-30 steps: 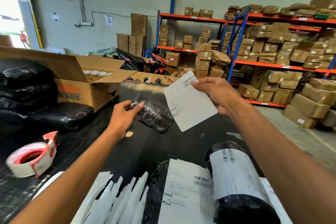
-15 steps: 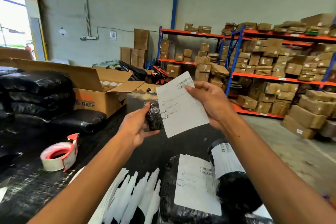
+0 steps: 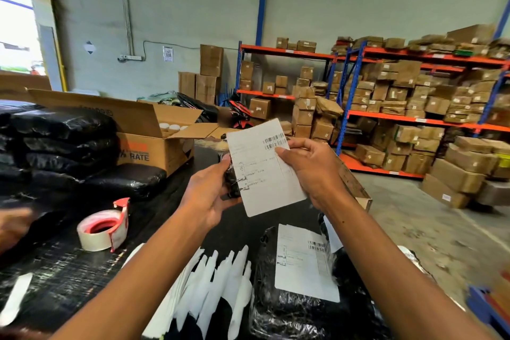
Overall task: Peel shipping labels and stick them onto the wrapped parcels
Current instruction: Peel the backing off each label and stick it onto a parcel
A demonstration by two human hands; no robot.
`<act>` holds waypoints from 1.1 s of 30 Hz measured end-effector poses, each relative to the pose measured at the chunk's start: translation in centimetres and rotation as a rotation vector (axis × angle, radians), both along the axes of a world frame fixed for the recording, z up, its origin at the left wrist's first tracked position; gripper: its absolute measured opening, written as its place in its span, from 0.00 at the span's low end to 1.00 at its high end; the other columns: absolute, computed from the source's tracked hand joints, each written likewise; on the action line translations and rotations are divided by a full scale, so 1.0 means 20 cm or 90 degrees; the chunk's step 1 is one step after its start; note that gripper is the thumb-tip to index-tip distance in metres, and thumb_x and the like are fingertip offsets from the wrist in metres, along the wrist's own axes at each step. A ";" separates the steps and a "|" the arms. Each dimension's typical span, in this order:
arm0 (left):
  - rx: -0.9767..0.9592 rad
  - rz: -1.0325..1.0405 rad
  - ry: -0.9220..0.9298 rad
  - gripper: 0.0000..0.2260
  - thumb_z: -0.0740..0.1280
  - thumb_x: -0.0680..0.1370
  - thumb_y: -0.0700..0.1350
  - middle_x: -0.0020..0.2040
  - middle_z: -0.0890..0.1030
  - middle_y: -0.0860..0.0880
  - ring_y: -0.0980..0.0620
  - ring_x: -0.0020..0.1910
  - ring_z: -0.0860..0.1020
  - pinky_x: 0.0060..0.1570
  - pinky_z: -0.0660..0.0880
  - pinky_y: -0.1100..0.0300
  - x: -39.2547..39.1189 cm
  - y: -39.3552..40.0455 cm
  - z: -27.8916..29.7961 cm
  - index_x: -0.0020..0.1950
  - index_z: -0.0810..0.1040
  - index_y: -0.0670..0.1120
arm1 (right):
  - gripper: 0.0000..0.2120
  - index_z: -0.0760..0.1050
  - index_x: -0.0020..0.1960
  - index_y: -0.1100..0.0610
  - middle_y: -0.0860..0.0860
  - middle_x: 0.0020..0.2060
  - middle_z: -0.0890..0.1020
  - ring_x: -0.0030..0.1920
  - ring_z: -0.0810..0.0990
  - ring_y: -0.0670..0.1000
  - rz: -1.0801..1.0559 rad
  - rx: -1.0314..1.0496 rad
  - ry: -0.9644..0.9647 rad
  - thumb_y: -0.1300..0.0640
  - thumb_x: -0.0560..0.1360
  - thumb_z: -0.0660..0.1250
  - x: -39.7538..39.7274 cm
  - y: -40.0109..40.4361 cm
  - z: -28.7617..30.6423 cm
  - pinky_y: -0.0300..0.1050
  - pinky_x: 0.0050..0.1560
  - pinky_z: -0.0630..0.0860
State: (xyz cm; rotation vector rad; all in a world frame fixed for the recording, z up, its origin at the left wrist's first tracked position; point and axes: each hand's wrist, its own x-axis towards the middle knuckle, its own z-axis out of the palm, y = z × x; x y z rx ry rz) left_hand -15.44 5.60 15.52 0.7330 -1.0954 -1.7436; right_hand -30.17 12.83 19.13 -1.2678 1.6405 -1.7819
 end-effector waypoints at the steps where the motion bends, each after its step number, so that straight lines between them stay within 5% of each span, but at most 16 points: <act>1: -0.004 0.001 -0.002 0.09 0.62 0.80 0.49 0.47 0.86 0.45 0.47 0.47 0.83 0.40 0.77 0.48 0.01 0.00 0.00 0.49 0.80 0.46 | 0.05 0.75 0.47 0.56 0.51 0.45 0.86 0.40 0.86 0.49 -0.006 0.004 0.003 0.59 0.74 0.70 0.01 0.00 -0.01 0.47 0.38 0.83; 14: -0.047 -0.002 -0.039 0.10 0.71 0.74 0.47 0.47 0.86 0.44 0.48 0.46 0.85 0.43 0.80 0.52 0.09 0.03 -0.01 0.50 0.81 0.41 | 0.09 0.73 0.48 0.56 0.55 0.49 0.84 0.44 0.85 0.53 -0.086 0.043 0.098 0.56 0.72 0.72 0.06 0.01 -0.04 0.57 0.45 0.83; 22: -0.060 0.037 -0.022 0.11 0.70 0.75 0.47 0.47 0.86 0.44 0.50 0.45 0.85 0.41 0.80 0.54 0.10 0.09 -0.03 0.52 0.82 0.41 | 0.12 0.71 0.43 0.50 0.53 0.48 0.84 0.44 0.84 0.53 -0.143 0.071 0.191 0.50 0.70 0.74 0.09 0.02 -0.05 0.54 0.41 0.82; 29: -0.076 0.031 -0.047 0.09 0.70 0.75 0.48 0.46 0.86 0.46 0.55 0.39 0.85 0.40 0.80 0.55 0.18 0.09 -0.03 0.49 0.82 0.43 | 0.25 0.68 0.56 0.49 0.54 0.52 0.80 0.46 0.79 0.52 -0.156 0.141 0.277 0.41 0.67 0.74 0.07 0.06 -0.02 0.41 0.28 0.67; 33: -0.100 0.015 -0.062 0.10 0.68 0.76 0.50 0.46 0.87 0.47 0.53 0.42 0.85 0.38 0.78 0.57 0.22 0.10 -0.03 0.50 0.81 0.43 | 0.30 0.67 0.63 0.50 0.51 0.58 0.75 0.54 0.75 0.51 -0.132 0.172 0.317 0.36 0.68 0.70 0.08 0.09 0.04 0.45 0.42 0.74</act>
